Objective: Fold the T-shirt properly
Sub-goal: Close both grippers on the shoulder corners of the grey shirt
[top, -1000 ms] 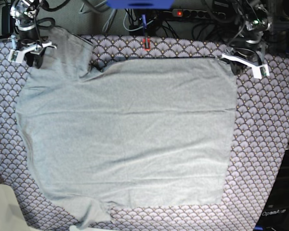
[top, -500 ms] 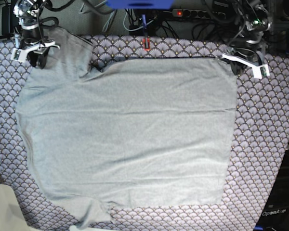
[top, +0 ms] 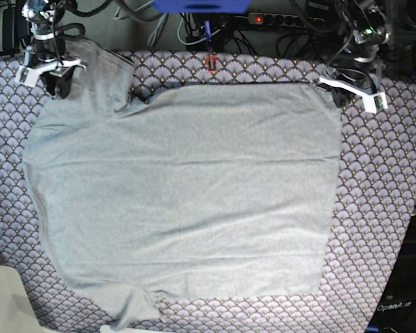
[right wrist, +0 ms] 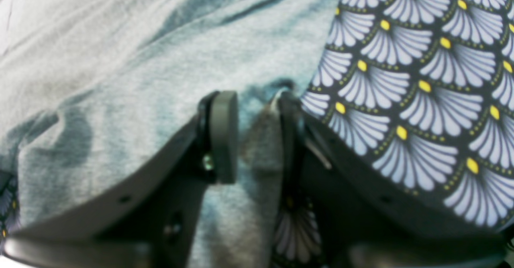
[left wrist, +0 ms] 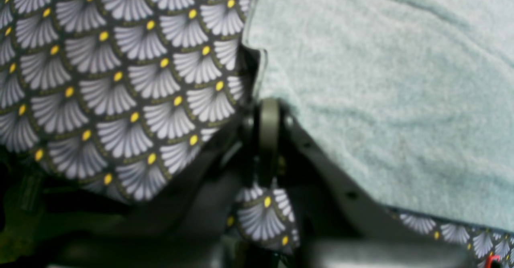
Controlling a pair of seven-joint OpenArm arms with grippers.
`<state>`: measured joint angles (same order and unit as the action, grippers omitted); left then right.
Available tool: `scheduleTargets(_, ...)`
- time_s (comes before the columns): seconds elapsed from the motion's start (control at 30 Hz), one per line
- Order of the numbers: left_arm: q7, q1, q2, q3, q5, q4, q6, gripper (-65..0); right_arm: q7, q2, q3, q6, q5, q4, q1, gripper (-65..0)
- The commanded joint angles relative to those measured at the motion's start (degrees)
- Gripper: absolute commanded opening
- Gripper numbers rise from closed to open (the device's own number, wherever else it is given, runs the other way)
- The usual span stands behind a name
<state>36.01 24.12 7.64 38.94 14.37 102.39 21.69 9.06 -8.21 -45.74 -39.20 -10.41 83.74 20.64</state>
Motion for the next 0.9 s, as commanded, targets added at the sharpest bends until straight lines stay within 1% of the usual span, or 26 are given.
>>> scheduleTargets(0.0,-1.24,0.10,-0.21,0.14,0.62,1.13,0.33,-65.0,5.05,0.34,-0.02,-0.80,2.02,-0.01,-0.03,-53.6)
scheduleTargets(0.07,-1.24,0.19,-0.21,0.05,0.71,1.13,0.33,-65.0,7.16,0.51,-0.02,-0.80,2.20,-0.18,-1.00,-60.5)
scheduleTargets(0.13,-1.24,0.19,-0.21,0.14,0.71,1.13,0.33,-65.0,9.62,1.04,0.07,-0.80,2.28,-0.10,-1.61,-65.0)
scheduleTargets(0.2,-1.24,0.19,-0.21,0.05,0.97,1.13,0.33,-65.0,11.73,2.01,0.07,-0.80,2.20,-0.01,-1.87,-65.0)
scheduleTargets(0.4,-1.24,0.19,-0.21,0.14,0.97,1.13,0.33,-65.0,12.52,4.38,-0.73,-0.80,2.11,0.08,-2.75,-65.0)
scheduleTargets(0.53,-1.24,0.19,-0.21,0.23,1.06,1.13,0.33,-65.0,12.61,4.47,-3.36,-0.80,2.28,-0.01,-2.84,-65.0)
scheduleTargets(0.87,-1.24,0.01,-0.21,0.05,1.06,1.04,0.33,-65.0,12.00,4.56,-3.45,-0.80,2.11,-0.01,1.29,-65.0)
